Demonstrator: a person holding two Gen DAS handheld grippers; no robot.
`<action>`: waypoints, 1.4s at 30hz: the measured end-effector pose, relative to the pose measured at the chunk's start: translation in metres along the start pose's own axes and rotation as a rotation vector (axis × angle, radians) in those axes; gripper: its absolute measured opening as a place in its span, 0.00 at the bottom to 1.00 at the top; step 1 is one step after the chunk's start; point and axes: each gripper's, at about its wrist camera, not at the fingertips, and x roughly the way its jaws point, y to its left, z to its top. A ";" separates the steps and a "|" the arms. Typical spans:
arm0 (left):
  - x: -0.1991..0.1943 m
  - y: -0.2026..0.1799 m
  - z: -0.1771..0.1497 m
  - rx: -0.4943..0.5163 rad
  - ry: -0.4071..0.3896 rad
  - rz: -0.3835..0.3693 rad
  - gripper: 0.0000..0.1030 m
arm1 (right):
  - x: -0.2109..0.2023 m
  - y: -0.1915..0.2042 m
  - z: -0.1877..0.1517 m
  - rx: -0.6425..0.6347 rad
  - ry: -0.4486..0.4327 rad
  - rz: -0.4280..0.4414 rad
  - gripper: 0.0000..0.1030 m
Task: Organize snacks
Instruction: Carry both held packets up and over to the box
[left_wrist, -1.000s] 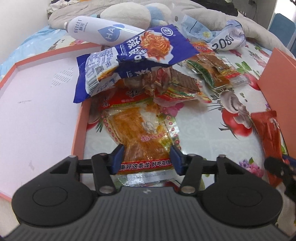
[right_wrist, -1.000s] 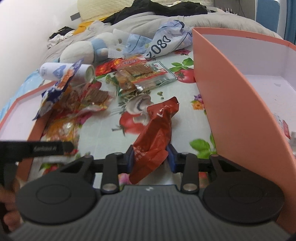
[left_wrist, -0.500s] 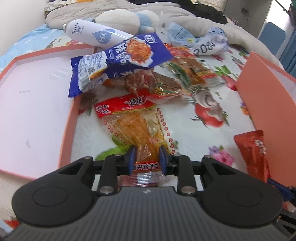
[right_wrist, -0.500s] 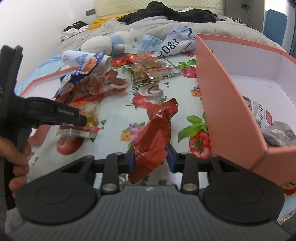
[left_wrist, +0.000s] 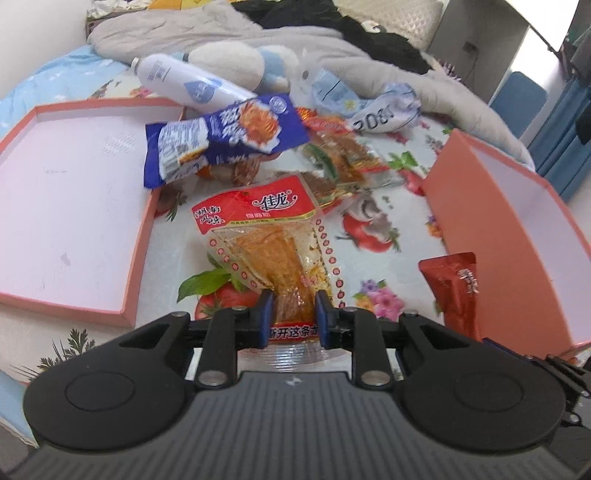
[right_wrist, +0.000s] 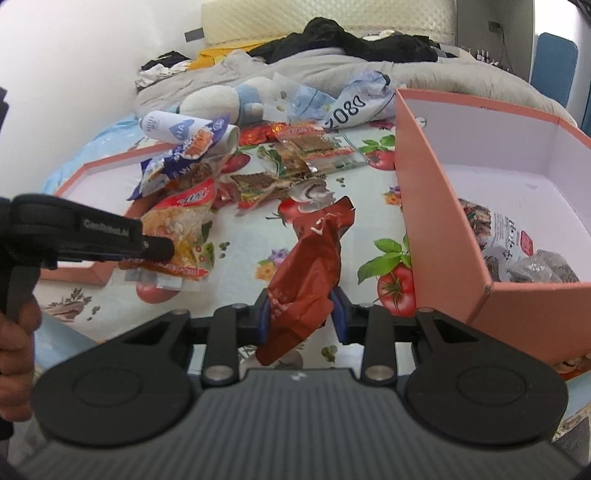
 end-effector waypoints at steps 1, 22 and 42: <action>-0.004 -0.002 0.002 -0.003 -0.004 -0.009 0.26 | -0.003 0.000 0.001 0.001 -0.005 0.000 0.35; -0.083 -0.061 0.059 0.056 -0.119 -0.124 0.26 | -0.087 -0.031 0.055 0.052 -0.210 -0.034 0.35; -0.142 -0.158 0.120 0.187 -0.252 -0.286 0.26 | -0.152 -0.098 0.098 0.075 -0.388 -0.123 0.35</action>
